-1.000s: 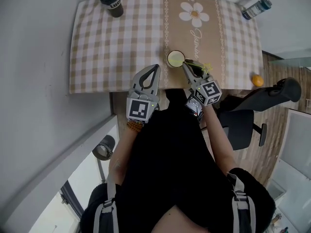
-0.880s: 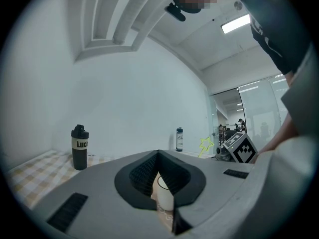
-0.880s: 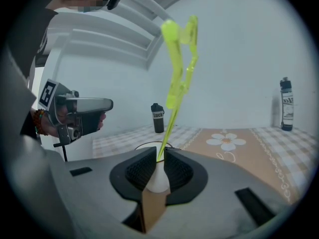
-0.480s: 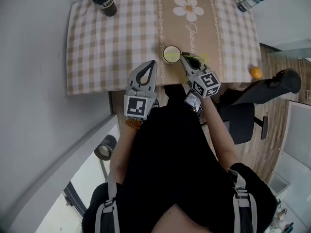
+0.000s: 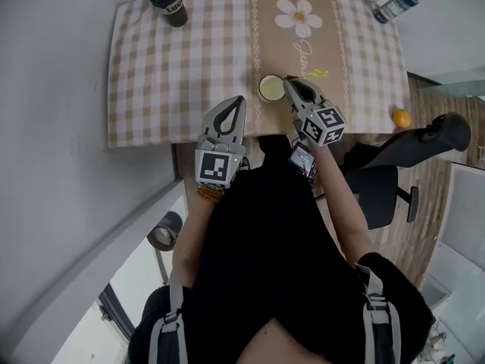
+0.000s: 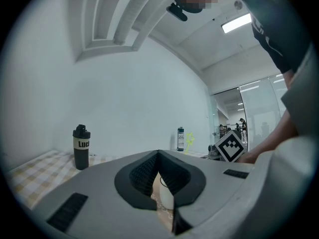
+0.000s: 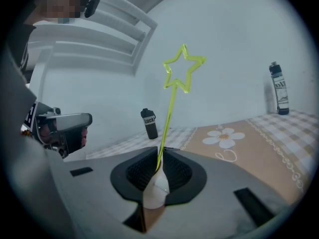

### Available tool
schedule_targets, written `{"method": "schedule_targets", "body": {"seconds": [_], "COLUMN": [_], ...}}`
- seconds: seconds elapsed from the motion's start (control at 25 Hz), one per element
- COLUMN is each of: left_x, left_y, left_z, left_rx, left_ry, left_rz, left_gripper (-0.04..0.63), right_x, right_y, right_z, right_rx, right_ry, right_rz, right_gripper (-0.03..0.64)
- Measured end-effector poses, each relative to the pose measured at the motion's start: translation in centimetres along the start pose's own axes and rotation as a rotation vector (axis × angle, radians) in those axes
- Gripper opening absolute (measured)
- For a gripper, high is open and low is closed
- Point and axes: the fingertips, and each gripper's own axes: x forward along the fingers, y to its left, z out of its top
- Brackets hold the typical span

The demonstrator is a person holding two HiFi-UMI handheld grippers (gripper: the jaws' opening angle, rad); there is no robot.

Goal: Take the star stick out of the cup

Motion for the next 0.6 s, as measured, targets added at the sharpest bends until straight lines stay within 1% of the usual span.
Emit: {"method": "schedule_targets", "body": {"seconds": [0.4,0.6], "left_x": [-0.5,-0.6], "left_y": [1.2,1.3], "left_z": [0.2,-0.3], "left_rx": [-0.011,-0.019], "left_ry": [-0.006,-0.007], "left_rz": [0.034,0.042], "left_gripper": [0.0,0.0], "right_x": [1.8,1.7], "right_y": [0.1,0.6], "right_z": [0.7,1.4], "right_rx": [0.016,0.006], "right_ry": [-0.003,-0.016], "right_rz": [0.019,0.04], "right_gripper": [0.032,0.012]}}
